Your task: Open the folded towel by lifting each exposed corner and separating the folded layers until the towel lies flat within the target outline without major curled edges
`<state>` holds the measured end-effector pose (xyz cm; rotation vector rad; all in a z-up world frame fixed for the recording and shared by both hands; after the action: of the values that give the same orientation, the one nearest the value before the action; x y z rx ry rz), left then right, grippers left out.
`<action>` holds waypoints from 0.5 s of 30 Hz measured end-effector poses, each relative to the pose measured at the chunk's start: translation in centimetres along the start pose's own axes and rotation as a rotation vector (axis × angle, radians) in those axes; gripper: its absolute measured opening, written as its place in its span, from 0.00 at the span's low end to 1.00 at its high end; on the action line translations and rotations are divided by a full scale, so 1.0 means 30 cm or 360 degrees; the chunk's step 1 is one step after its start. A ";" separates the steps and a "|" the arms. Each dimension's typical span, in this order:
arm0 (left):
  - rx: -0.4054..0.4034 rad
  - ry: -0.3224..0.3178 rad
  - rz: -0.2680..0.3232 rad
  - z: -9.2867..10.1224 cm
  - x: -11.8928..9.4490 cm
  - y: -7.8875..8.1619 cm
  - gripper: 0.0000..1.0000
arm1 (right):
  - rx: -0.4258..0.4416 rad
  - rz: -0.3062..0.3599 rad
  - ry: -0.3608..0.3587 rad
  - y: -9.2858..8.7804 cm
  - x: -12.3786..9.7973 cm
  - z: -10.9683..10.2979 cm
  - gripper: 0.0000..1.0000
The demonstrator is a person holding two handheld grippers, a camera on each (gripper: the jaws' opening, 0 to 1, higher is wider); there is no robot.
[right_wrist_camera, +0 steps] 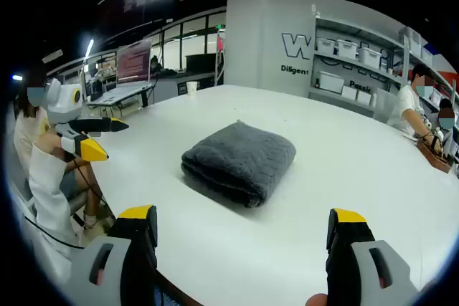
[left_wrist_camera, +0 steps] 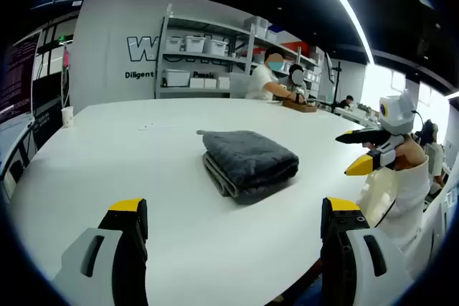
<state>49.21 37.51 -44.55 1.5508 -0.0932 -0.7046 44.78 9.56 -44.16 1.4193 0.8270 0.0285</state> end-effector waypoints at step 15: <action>0.0004 0.0000 -0.0018 0.001 0.004 -0.006 1.00 | 0.0009 -0.0009 0.0008 -0.007 0.003 0.001 1.00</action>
<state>49.24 37.45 -44.76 1.5544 -0.0855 -0.7138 44.77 9.53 -44.38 1.4230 0.8357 0.0256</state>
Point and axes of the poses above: the point that each gripper's makers call its tool centre point, and the gripper's own axes: x roughly forward along the fingers, z roughly to its right, y roughly out of its top, the point moved 5 cm from there along -x, roughly backward along the fingers, and after that the axes turned 12 degrees about y, right-handed, at the moved point
